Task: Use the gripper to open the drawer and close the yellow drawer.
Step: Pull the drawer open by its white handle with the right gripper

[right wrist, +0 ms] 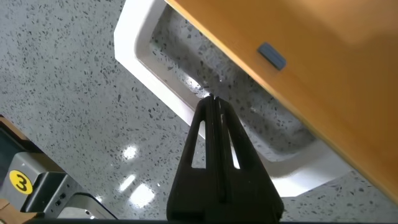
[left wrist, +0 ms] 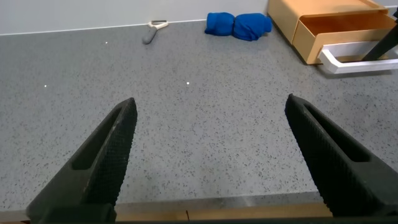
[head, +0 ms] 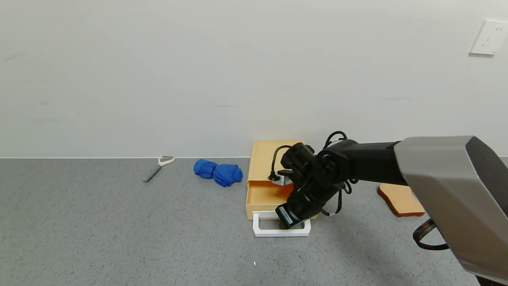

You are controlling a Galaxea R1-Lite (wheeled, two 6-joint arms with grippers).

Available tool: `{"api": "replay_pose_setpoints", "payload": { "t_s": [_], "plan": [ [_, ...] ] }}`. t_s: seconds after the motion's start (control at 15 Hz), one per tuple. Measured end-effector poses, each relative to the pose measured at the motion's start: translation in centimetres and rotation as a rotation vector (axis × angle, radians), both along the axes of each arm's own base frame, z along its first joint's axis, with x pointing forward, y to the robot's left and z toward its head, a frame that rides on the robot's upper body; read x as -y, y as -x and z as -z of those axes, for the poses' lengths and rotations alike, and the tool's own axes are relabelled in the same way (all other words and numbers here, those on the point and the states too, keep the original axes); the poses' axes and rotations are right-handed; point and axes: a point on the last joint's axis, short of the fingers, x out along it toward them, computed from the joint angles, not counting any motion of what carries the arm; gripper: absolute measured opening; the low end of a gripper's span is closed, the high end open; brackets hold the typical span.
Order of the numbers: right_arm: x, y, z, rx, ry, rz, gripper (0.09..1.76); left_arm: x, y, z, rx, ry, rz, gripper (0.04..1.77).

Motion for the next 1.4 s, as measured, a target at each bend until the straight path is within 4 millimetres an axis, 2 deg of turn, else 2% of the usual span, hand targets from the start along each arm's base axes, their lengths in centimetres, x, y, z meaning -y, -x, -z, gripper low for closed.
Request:
{"api": "replay_pose_setpoints", "payload": {
  "t_s": [1.4],
  "plan": [
    [-1.0, 4.5, -0.6, -0.108, 0.045, 0.034, 0.12, 0.0, 0.0, 0.0, 0.0, 0.0, 0.0, 1.72]
  ]
}}
